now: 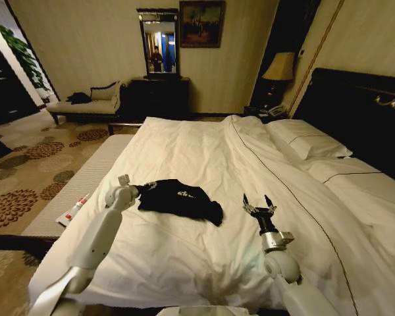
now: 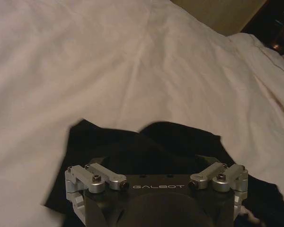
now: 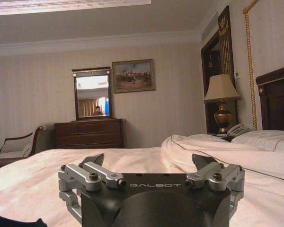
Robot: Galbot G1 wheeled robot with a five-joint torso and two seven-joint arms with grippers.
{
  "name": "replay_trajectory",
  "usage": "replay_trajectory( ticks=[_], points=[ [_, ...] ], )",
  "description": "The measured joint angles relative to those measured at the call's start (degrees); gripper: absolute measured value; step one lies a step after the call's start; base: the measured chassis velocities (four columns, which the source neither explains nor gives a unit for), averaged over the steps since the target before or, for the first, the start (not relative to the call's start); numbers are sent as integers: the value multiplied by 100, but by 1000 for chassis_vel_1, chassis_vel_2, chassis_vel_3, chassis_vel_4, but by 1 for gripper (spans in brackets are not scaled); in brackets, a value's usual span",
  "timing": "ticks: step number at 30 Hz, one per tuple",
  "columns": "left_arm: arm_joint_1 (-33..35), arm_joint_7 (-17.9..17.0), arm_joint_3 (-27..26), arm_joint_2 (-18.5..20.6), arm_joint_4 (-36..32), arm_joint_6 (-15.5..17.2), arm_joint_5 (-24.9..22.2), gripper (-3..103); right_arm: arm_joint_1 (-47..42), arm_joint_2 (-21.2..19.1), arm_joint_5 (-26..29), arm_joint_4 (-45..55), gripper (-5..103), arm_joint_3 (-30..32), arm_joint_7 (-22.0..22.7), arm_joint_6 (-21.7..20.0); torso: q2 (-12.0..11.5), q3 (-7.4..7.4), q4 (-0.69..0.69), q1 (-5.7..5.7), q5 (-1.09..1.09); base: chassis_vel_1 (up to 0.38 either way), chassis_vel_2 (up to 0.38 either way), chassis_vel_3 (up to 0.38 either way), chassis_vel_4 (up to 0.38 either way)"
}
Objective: Fold the clothes on the bed.
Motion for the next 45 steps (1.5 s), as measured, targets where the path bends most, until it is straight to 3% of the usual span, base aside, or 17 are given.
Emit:
replay_trajectory(
  ticks=[3, 11, 18, 20, 27, 29, 32, 33, 36, 38, 39, 43, 45],
  points=[
    [-24, 3, -6, -100, 56, -3, 1, 103, -11, -1, -15, 0, 100, 0, 4, 0, 0, 0, -1, 0, 0, 0, 0, 0, 0],
    [-220, -4, 2, -135, 254, -58, -26, 83, -28, 38, -74, -1, 100, -2, 5, 33, 0, 0, 1, 0, 0, 0, 0, 0, 0],
    [-309, -138, -31, -86, 325, -23, -302, 50, -49, 42, -101, -4, 100, 12, 7, 74, 0, 0, 1, 0, 0, 0, 0, 0, 0],
    [-310, -141, -34, -90, 338, -23, -307, 50, -50, 42, -104, -4, 100, 12, 8, 75, 0, 0, 1, 0, 0, 0, 0, 0, 0],
    [-297, -146, -95, -143, 398, -17, -337, 18, 5, -21, -132, -60, 100, -6, 144, 43, 0, 0, 0, 0, 0, 0, 0, 0, 0],
    [-292, -146, -100, -138, 391, -16, -338, 18, 19, -26, -131, -66, 100, -15, 185, 23, 0, 0, 0, 0, 0, 0, 0, 0, 0],
    [-187, -120, -189, -30, 340, -15, -328, 3, 214, -134, 301, -79, 100, -182, 609, -357, 0, 0, 1, 0, 1, 0, 0, 0, 0],
    [-187, -120, -189, -30, 340, -15, -328, 3, 214, -134, 301, -79, 100, -182, 609, -357, 0, 0, 1, 0, 1, 0, 0, 0, 0],
    [-34, 170, -276, 71, 339, -29, -190, 1, 558, -376, 1386, 5, 100, -570, 1058, -970, 0, 0, 1, 1, -1, 0, 0, 0, 0],
    [134, 418, -335, 126, 325, -124, -92, 1, 1030, -602, 2595, 46, 100, -1049, 1348, -1502, 0, 0, 1, 1, -1, 0, 0, 0, 0],
    [134, 418, -335, 126, 325, -124, -92, 1, 1030, -602, 2595, 46, 100, -1049, 1348, -1502, 0, 0, 1, 1, -1, 0, 0, 0, 0],
    [315, 621, -438, 114, 278, -280, 7, 1, 1906, -839, 3536, -176, 100, -1752, 1212, -1933, 0, 1, 3, 0, 0, 0, 0, 0, 0],
    [354, 648, -472, 109, 257, -302, 12, 1, 2122, -885, 3660, -267, 100, -1918, 1137, -1991, 0, 1, 1, 1, -1, 0, 0, 0, 0]
  ],
)
